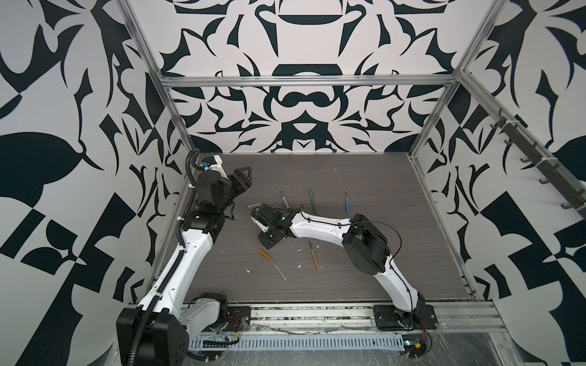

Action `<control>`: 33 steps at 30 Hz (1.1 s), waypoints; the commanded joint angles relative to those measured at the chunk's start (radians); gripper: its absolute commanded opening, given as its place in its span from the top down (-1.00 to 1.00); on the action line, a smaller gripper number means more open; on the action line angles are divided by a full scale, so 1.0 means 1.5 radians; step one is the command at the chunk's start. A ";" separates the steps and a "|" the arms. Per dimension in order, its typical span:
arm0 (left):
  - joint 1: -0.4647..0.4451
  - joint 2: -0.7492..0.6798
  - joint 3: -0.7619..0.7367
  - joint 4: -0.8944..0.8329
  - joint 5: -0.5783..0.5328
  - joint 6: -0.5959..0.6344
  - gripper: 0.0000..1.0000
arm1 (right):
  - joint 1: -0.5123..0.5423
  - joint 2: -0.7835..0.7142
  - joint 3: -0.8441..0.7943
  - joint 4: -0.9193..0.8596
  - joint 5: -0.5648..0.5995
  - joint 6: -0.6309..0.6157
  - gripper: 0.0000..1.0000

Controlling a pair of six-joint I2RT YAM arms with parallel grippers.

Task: Insert the pens into the pen caps
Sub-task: 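Lower the right gripper onto the blue cap and close on it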

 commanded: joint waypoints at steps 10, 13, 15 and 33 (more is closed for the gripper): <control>0.007 -0.002 -0.006 0.021 0.010 -0.007 -0.30 | 0.006 -0.005 -0.011 -0.021 0.000 0.007 0.67; 0.008 0.000 -0.007 0.021 0.012 -0.008 -0.30 | 0.006 -0.018 -0.021 -0.010 -0.001 0.012 0.76; 0.009 -0.001 -0.007 0.022 0.013 -0.009 -0.30 | 0.006 -0.029 -0.021 -0.005 -0.006 0.019 0.77; 0.009 0.009 -0.027 0.104 0.090 -0.007 -0.35 | -0.046 -0.267 -0.190 0.128 -0.013 0.082 0.83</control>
